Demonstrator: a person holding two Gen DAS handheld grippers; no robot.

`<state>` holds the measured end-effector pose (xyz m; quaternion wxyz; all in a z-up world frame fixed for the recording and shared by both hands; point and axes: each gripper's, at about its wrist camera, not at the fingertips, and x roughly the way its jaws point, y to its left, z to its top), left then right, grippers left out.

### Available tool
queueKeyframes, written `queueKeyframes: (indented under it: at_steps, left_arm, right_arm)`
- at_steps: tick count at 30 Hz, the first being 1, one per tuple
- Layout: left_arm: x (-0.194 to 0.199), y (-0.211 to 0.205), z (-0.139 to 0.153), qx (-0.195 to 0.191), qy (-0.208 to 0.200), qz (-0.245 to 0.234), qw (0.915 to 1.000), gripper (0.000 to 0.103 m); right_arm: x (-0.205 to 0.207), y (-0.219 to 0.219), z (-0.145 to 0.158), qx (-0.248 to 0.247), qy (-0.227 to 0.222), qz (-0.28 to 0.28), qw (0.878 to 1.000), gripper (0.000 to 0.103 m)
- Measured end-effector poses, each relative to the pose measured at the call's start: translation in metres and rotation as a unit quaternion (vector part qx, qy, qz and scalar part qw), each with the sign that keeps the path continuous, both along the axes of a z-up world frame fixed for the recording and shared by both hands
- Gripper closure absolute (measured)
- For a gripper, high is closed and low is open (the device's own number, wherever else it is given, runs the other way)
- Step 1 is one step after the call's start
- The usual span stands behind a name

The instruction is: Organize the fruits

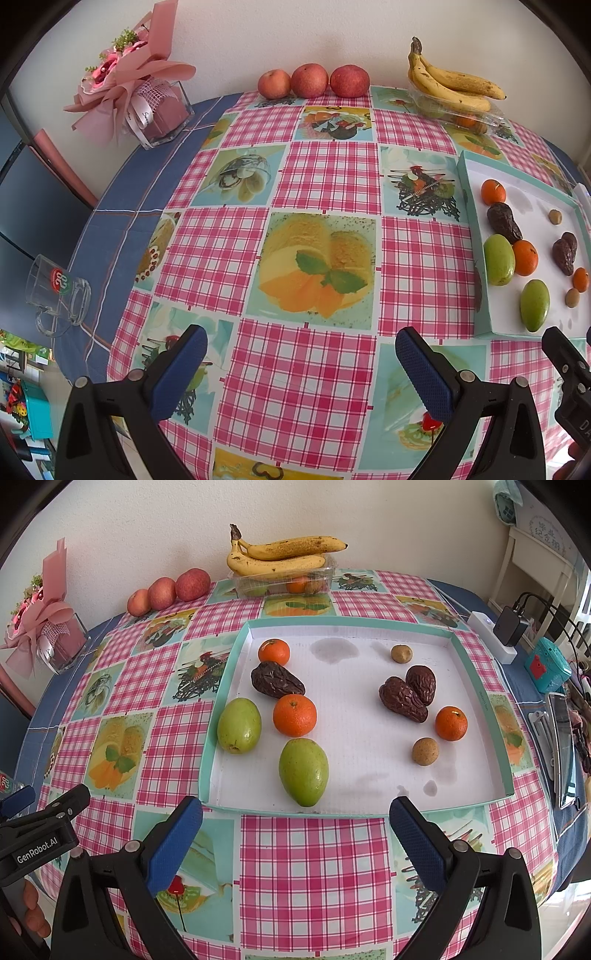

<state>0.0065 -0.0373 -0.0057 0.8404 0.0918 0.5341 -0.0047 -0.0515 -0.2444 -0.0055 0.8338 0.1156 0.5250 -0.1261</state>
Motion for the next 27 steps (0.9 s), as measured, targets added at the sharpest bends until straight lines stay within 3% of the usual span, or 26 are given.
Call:
queueKeyframes:
  at_steps: [27]
  left_arm:
    - [0.0001,-0.0004,0.0027,0.006,-0.004,0.000,1.0000,0.000]
  right_arm:
    - [-0.0010,0.0010,-0.0019,0.001,0.002,0.001,1.000,0.002]
